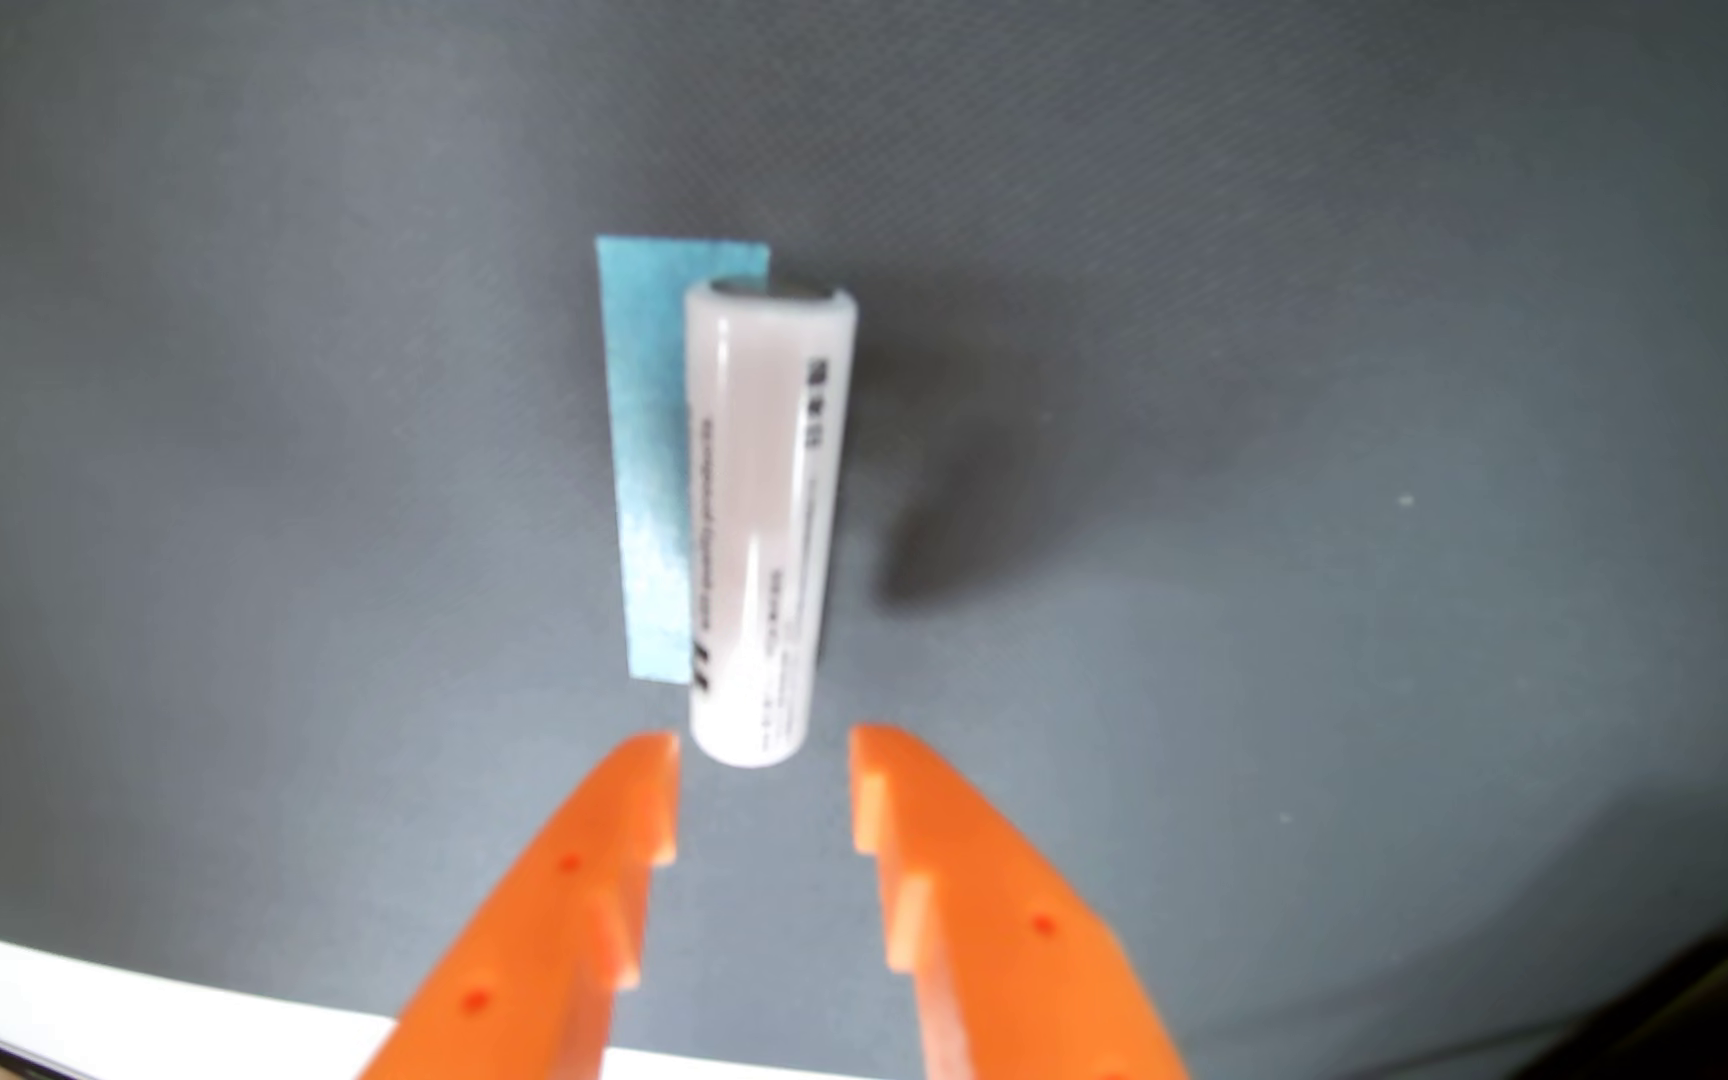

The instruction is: Insert Battery

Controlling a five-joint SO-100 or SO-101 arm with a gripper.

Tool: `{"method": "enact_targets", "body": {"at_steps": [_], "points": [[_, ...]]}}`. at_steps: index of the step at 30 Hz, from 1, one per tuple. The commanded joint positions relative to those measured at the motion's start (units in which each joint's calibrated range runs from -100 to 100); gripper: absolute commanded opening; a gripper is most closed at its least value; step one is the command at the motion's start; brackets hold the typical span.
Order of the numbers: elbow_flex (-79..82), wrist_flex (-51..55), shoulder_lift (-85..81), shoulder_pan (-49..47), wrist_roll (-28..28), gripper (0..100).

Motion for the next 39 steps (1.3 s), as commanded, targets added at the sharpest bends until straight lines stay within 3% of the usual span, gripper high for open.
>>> {"method": "enact_targets", "body": {"at_steps": [1,39], "points": [[-0.96,-0.33,-0.36,0.10,0.07,10],[1.38,-3.46,6.47,-0.38,0.33,7]]}}
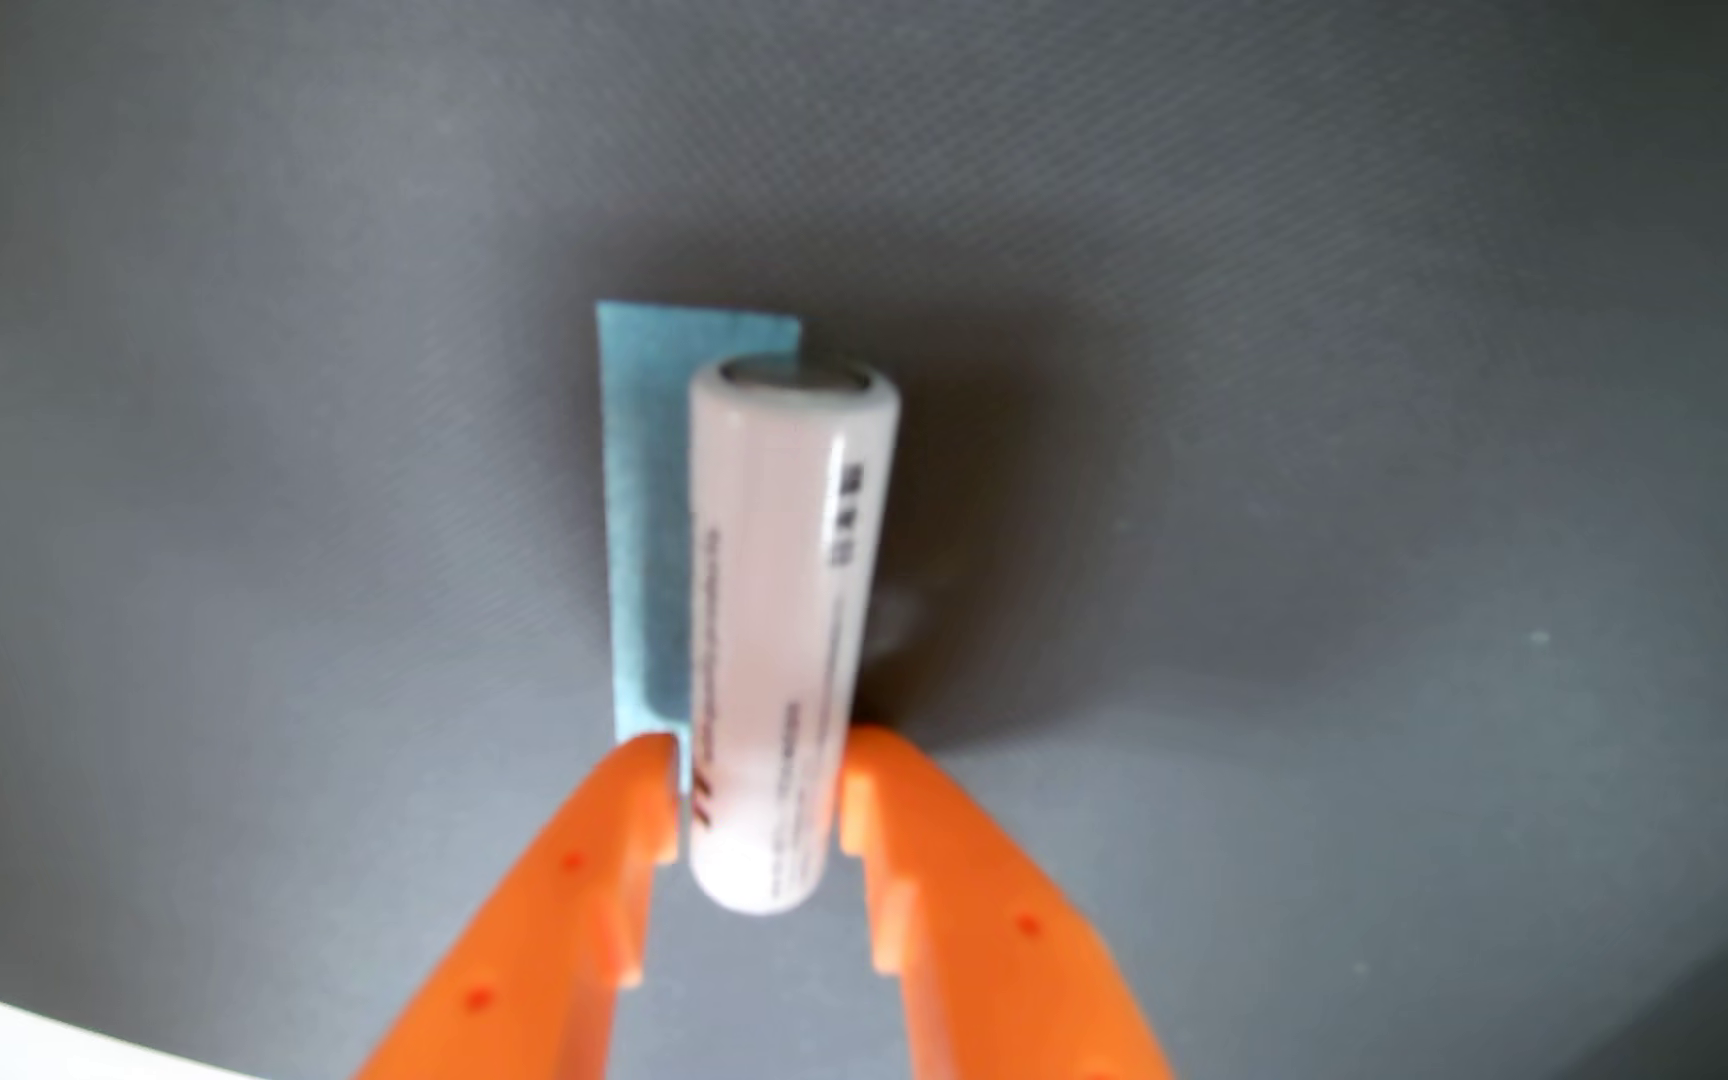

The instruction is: Insert Battery

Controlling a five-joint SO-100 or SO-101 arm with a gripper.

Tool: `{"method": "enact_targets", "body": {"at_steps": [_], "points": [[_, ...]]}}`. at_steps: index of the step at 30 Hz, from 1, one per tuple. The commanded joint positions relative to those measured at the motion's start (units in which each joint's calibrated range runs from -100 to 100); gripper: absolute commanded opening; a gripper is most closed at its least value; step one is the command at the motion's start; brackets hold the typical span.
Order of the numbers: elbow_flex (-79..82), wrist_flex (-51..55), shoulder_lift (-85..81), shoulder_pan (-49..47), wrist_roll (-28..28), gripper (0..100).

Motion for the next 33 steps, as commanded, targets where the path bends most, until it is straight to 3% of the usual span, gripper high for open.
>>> {"method": "enact_targets", "body": {"at_steps": [1,19,33], "points": [[0.21,-0.03,0.82,-0.46,-0.34,3],[-1.50,5.39,-9.35,-4.94,-1.68,2],[2.55,6.15,-21.44,-10.85,-11.87,2]]}}
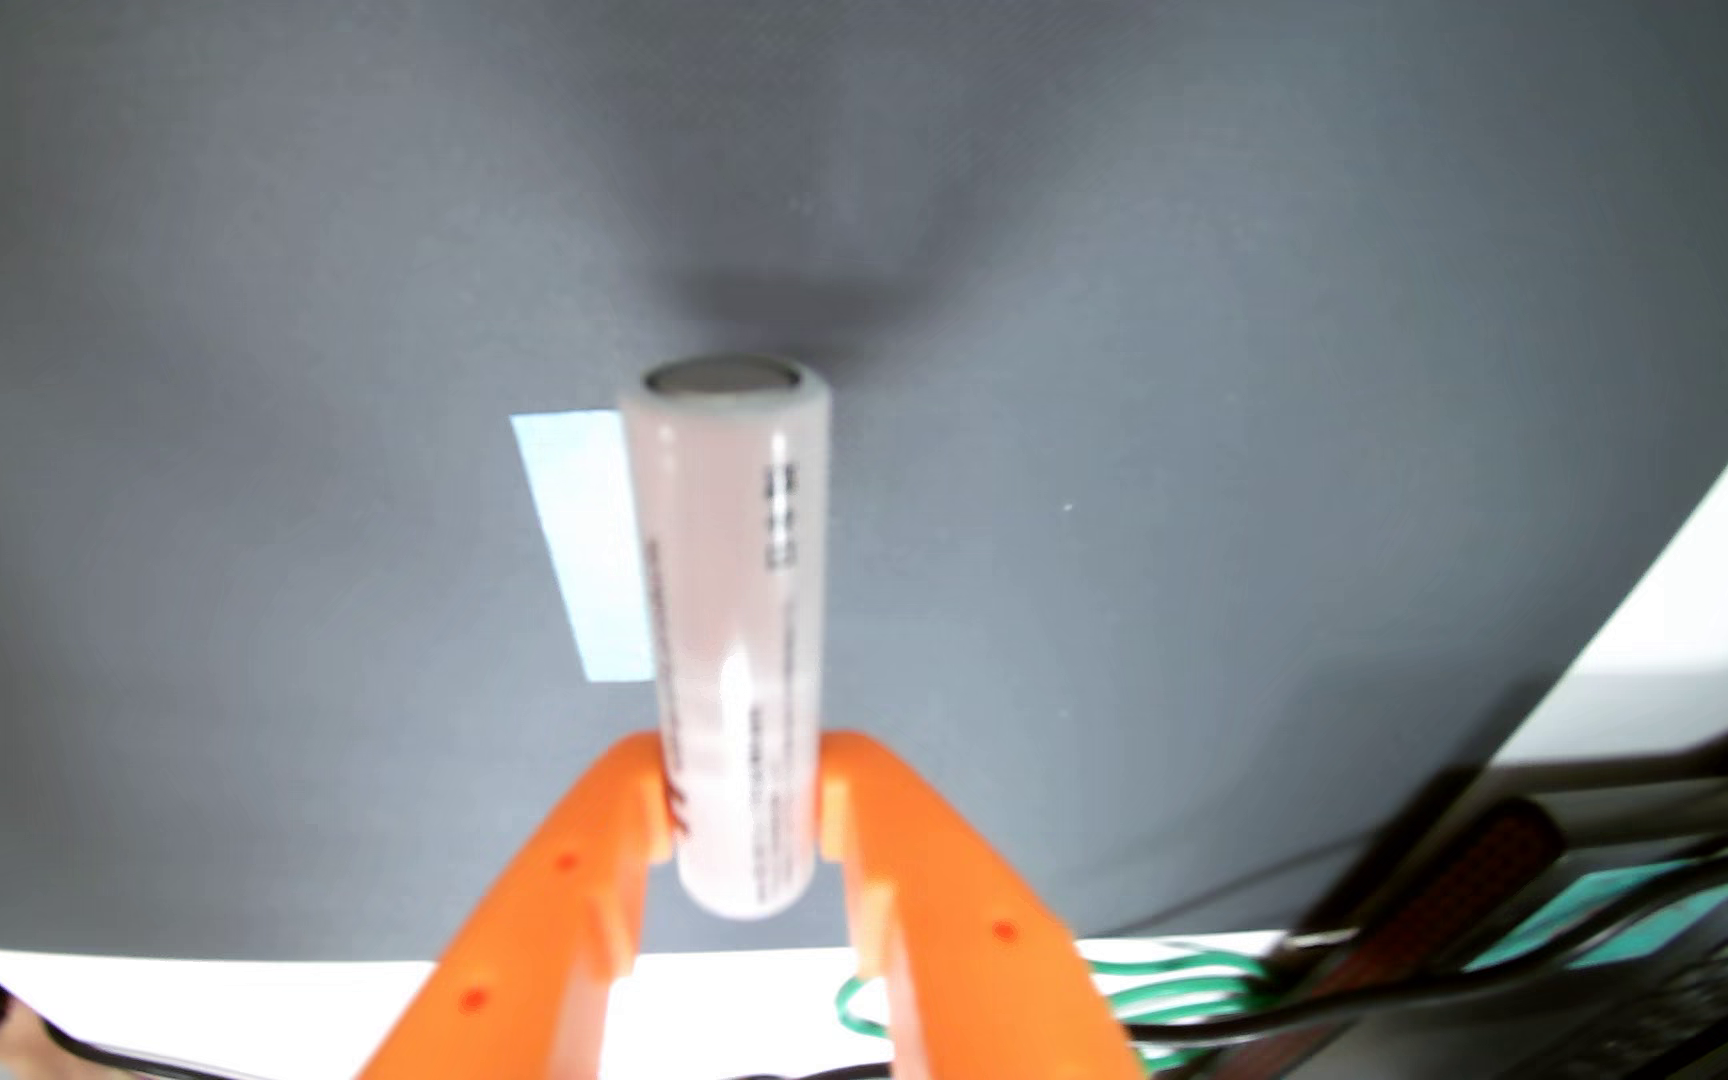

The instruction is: Insert Battery

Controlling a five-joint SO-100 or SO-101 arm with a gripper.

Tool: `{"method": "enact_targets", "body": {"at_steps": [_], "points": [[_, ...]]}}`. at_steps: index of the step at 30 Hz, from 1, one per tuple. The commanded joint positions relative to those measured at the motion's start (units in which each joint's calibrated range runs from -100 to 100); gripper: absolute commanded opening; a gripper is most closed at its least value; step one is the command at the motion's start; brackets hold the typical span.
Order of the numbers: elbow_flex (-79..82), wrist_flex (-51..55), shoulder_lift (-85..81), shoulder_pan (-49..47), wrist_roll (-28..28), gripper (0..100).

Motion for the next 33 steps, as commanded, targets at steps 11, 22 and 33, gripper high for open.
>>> {"method": "enact_targets", "body": {"at_steps": [11,22,33], "points": [[6.15,-0.89,-7.14,-10.20,-7.00,2],[6.42,-3.18,-6.47,-16.57,-11.12,2],[6.87,-4.36,-6.39,-21.41,-11.59,2]]}}
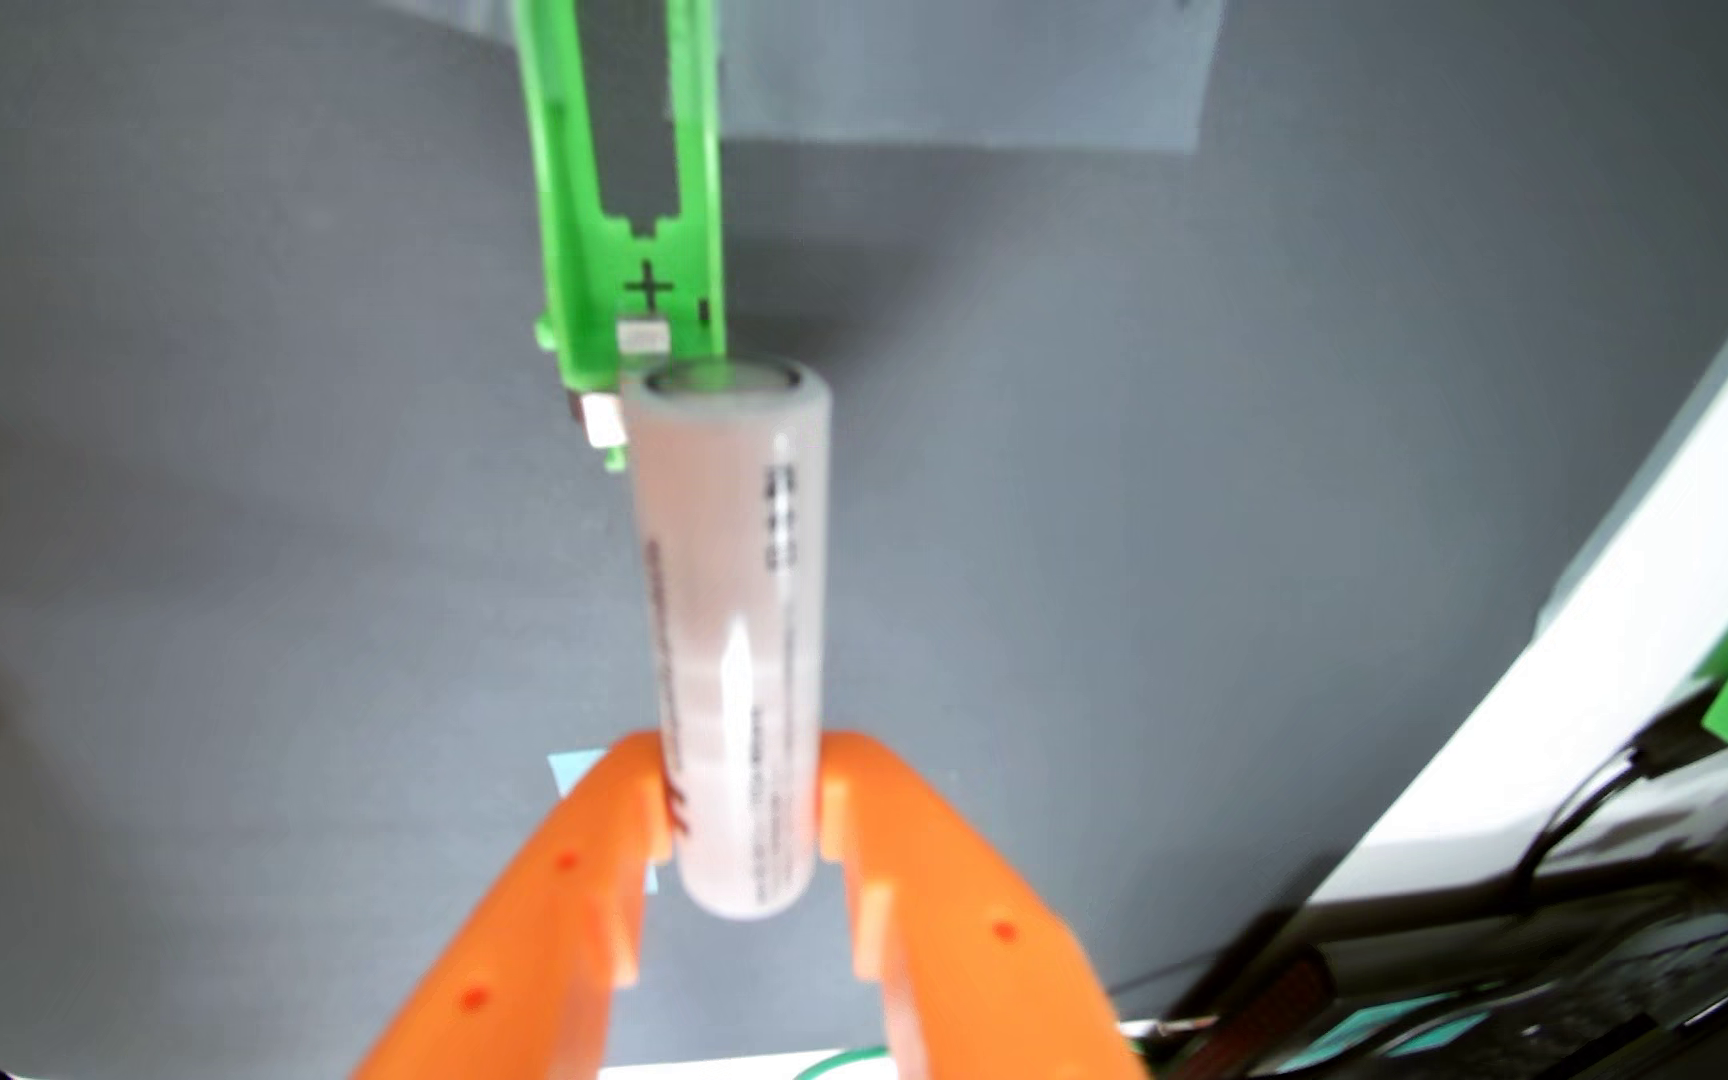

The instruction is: Insert Battery

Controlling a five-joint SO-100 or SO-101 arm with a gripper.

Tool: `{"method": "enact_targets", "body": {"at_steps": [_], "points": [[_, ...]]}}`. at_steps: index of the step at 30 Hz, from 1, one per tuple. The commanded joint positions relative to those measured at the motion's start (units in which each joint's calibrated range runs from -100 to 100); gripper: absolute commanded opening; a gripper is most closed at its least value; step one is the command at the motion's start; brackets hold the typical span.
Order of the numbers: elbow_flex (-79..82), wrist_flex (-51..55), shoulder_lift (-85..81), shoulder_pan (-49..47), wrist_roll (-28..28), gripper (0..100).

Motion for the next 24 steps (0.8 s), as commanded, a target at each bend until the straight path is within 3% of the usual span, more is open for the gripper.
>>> {"method": "enact_targets", "body": {"at_steps": [1,24], "points": [[0.27,-0.26,-1.31,-1.68,-0.14,2],[0.54,-0.18,-1.31,-7.59,-7.35,2]]}}
